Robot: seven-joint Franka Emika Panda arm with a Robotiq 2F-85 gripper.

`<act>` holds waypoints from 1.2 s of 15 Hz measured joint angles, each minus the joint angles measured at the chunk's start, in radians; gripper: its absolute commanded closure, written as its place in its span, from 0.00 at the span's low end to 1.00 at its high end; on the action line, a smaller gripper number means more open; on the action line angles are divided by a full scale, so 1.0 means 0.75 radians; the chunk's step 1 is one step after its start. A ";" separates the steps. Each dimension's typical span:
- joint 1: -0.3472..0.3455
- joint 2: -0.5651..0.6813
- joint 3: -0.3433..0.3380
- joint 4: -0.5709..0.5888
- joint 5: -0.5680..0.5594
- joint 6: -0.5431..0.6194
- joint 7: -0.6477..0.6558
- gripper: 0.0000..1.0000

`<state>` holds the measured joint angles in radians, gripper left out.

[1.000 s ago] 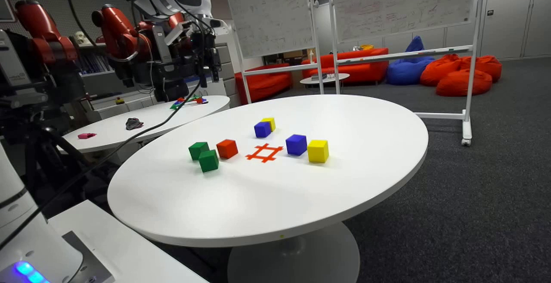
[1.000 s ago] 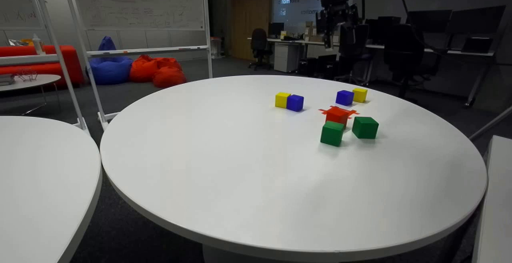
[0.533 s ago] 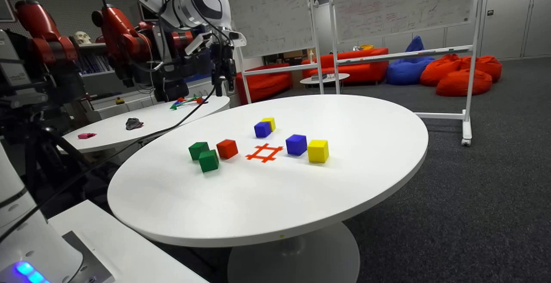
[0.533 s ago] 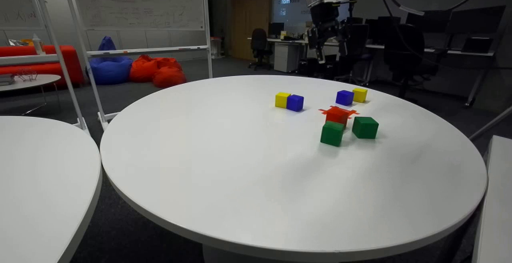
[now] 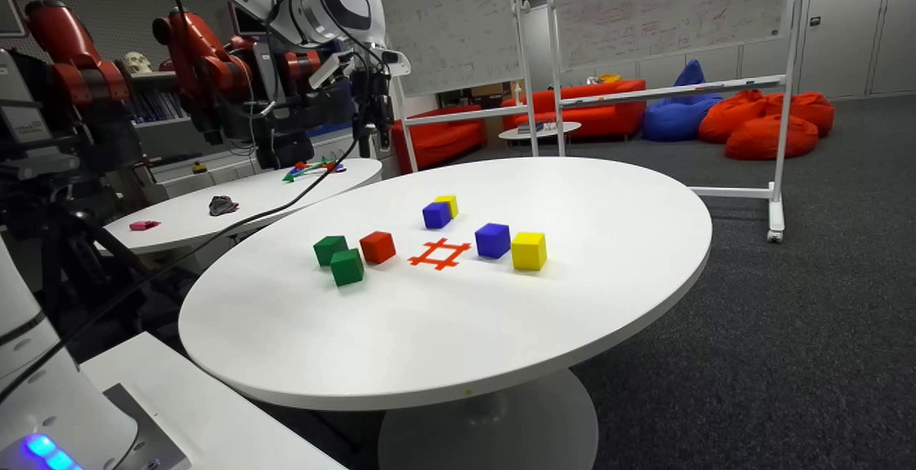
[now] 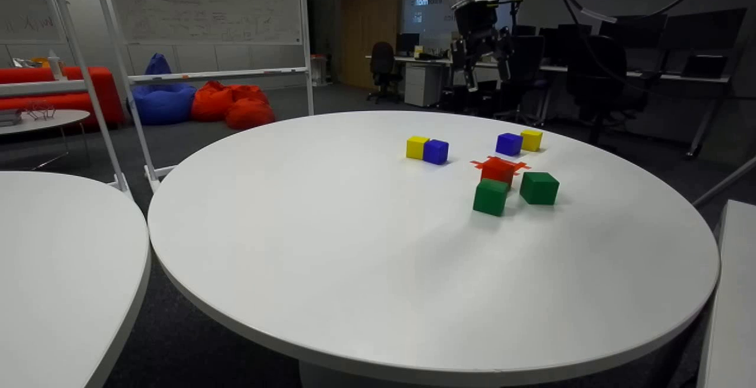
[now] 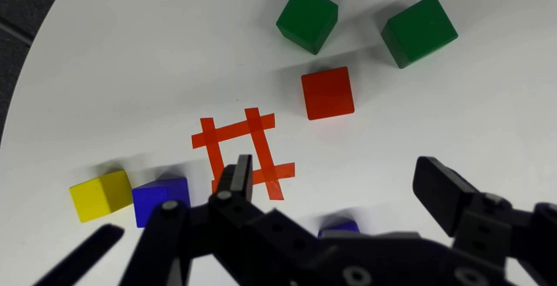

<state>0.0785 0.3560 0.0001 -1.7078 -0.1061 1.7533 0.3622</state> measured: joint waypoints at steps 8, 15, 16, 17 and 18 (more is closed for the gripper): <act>0.001 0.052 -0.014 -0.004 -0.247 0.310 -0.060 0.00; 0.000 0.108 -0.050 -0.004 -0.274 0.483 -0.078 0.00; 0.000 0.110 -0.050 -0.004 -0.273 0.481 -0.078 0.00; 0.000 0.112 -0.050 -0.004 -0.273 0.480 -0.078 0.00; 0.000 0.112 -0.051 -0.004 -0.273 0.479 -0.078 0.00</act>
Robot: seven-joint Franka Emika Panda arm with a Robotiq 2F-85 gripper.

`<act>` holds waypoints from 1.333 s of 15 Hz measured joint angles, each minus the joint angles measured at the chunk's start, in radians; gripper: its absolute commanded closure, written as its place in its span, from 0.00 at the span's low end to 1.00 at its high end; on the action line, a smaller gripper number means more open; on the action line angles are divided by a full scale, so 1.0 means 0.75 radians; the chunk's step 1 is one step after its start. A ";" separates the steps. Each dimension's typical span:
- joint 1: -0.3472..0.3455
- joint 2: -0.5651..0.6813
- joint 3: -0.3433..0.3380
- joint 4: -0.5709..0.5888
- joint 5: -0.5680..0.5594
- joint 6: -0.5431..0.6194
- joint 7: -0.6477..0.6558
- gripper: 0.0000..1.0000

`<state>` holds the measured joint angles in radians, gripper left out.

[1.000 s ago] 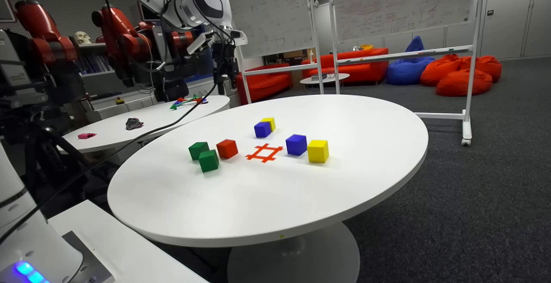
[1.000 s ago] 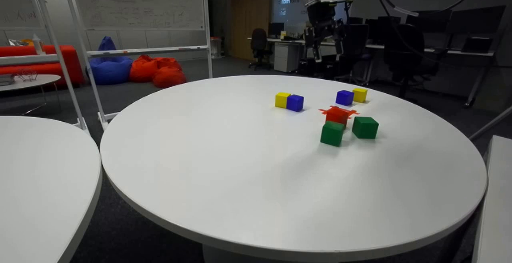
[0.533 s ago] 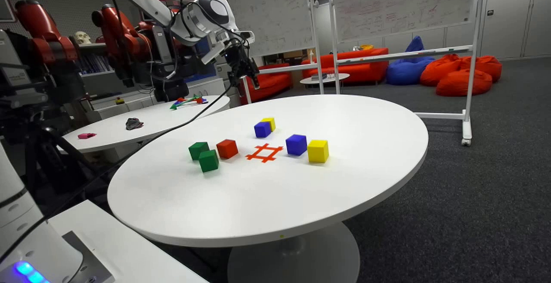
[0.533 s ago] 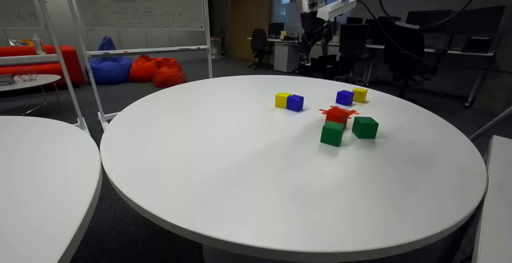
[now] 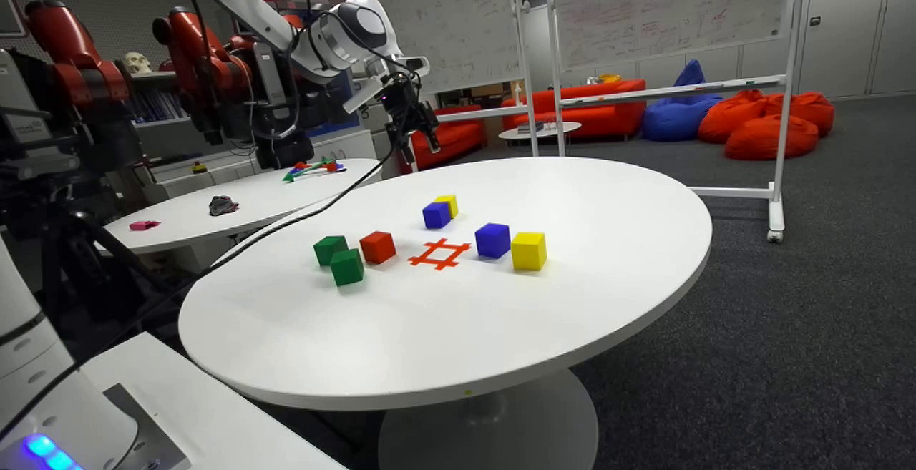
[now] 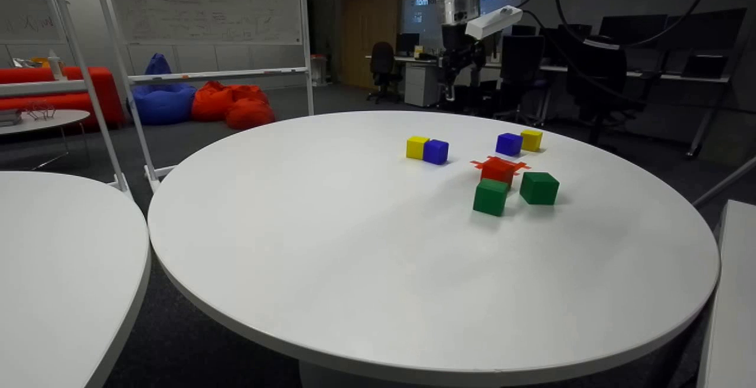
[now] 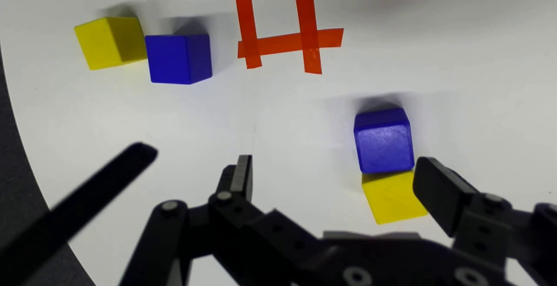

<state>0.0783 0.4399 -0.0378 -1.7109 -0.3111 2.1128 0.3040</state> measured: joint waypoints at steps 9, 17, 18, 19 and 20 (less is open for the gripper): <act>0.007 0.004 -0.002 0.000 -0.016 0.042 0.010 0.00; 0.022 0.109 -0.038 0.032 -0.074 0.175 0.026 0.00; 0.022 0.123 -0.041 0.042 -0.074 0.175 0.026 0.00; 0.022 0.136 -0.043 0.051 -0.074 0.175 0.025 0.00; 0.022 0.145 -0.044 0.057 -0.074 0.175 0.025 0.00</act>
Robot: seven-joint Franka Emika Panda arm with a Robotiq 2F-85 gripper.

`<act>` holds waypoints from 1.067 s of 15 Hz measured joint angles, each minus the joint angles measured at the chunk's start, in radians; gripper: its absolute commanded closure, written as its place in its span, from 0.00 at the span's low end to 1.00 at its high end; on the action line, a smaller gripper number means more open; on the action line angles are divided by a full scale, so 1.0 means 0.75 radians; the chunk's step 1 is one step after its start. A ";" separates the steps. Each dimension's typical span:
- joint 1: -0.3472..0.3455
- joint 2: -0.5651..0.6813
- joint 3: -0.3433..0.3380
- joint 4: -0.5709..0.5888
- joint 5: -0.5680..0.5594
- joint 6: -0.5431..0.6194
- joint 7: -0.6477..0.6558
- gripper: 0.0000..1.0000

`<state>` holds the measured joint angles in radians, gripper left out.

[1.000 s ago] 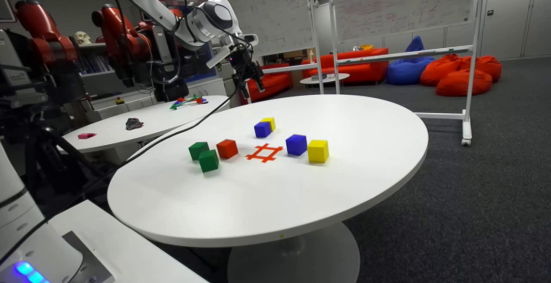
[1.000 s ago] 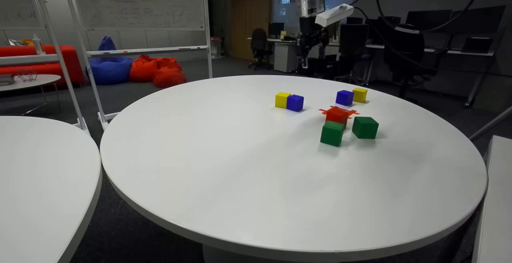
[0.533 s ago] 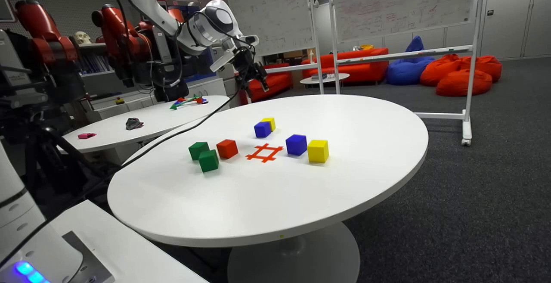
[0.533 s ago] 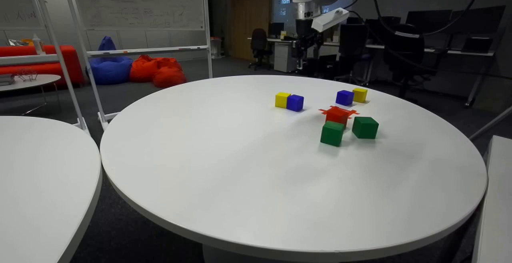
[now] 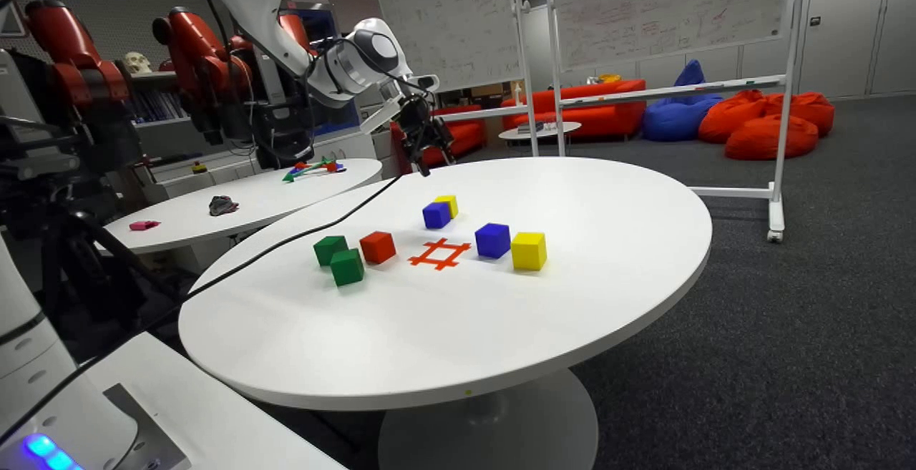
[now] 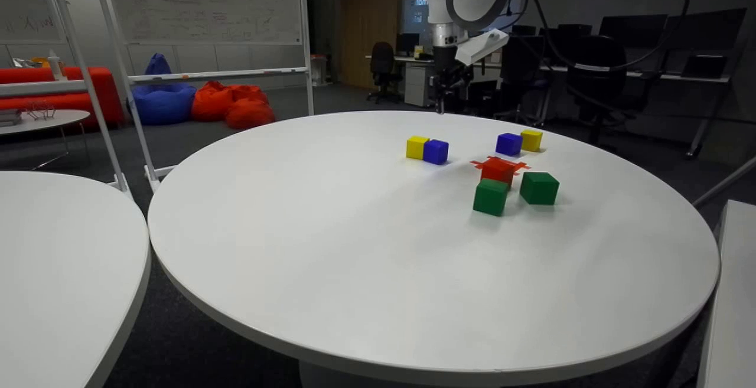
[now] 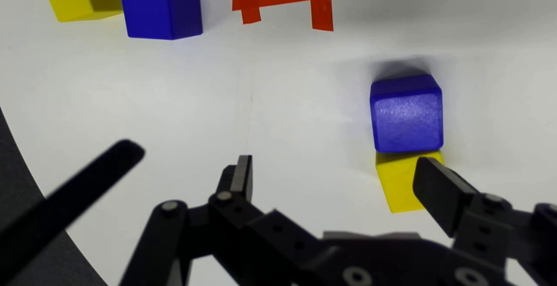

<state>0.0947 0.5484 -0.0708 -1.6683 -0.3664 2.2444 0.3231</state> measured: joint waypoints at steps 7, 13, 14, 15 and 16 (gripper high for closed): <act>0.012 0.008 -0.006 0.006 0.000 -0.002 -0.002 0.00; 0.014 0.010 -0.008 0.006 0.005 -0.002 -0.002 0.00; 0.014 0.012 -0.008 0.006 0.005 -0.002 -0.002 0.00; 0.014 0.014 -0.008 0.006 0.005 -0.002 -0.002 0.00; 0.015 0.016 -0.008 0.007 0.005 -0.002 -0.002 0.00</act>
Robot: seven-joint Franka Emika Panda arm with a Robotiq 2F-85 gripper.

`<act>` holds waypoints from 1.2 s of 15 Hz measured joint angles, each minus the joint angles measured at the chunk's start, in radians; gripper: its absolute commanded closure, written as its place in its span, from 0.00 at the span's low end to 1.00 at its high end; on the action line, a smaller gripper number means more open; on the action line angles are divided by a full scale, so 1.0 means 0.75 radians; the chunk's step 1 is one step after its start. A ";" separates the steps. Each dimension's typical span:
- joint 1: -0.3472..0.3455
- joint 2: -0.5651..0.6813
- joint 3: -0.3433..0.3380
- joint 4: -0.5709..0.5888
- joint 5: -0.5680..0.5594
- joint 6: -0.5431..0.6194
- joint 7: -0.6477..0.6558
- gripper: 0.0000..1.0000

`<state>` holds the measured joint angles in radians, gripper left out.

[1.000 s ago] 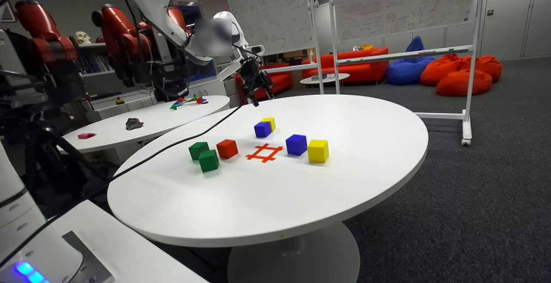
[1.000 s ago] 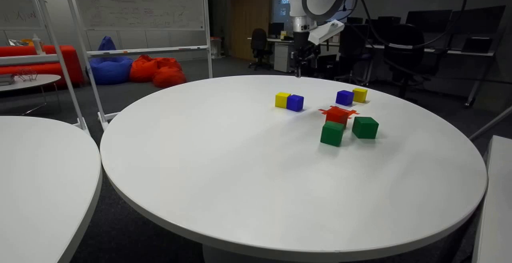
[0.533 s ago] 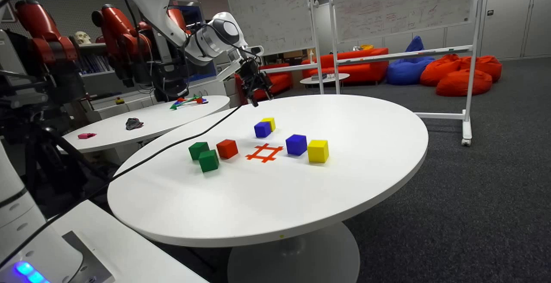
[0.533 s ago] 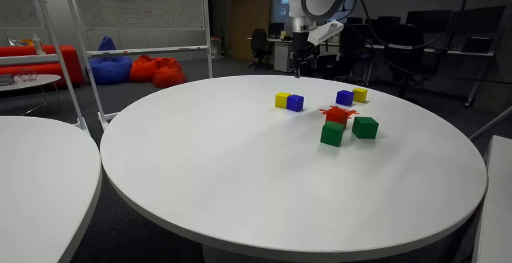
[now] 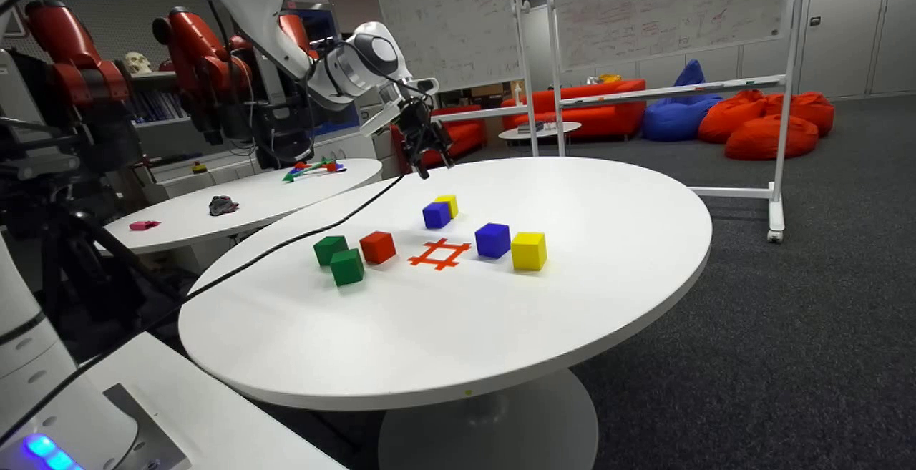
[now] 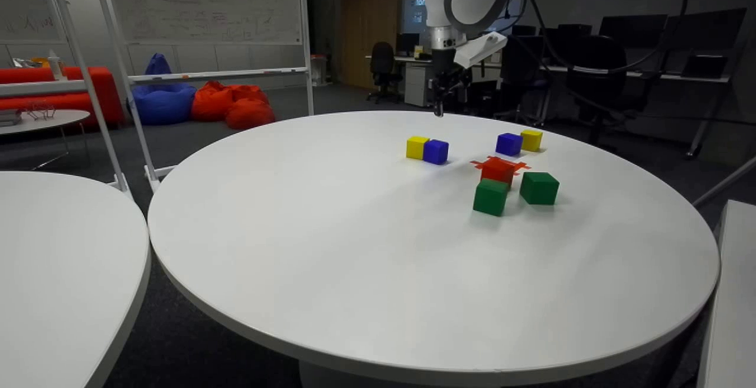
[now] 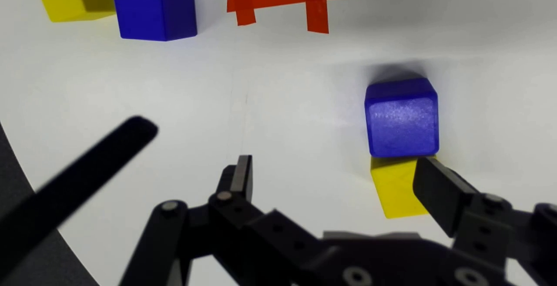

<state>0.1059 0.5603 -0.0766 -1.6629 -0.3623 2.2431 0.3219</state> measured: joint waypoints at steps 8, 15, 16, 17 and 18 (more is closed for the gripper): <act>0.028 0.012 0.000 0.040 -0.001 -0.001 -0.003 0.00; 0.076 0.017 0.000 0.073 -0.006 -0.005 -0.004 0.00; 0.076 0.020 0.000 0.081 -0.006 -0.006 -0.004 0.00; 0.076 0.025 -0.001 0.090 -0.006 -0.007 -0.004 0.00; 0.076 0.031 -0.002 0.101 -0.006 -0.008 -0.004 0.00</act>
<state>0.1629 0.5831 -0.0780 -1.5874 -0.3669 2.2370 0.3187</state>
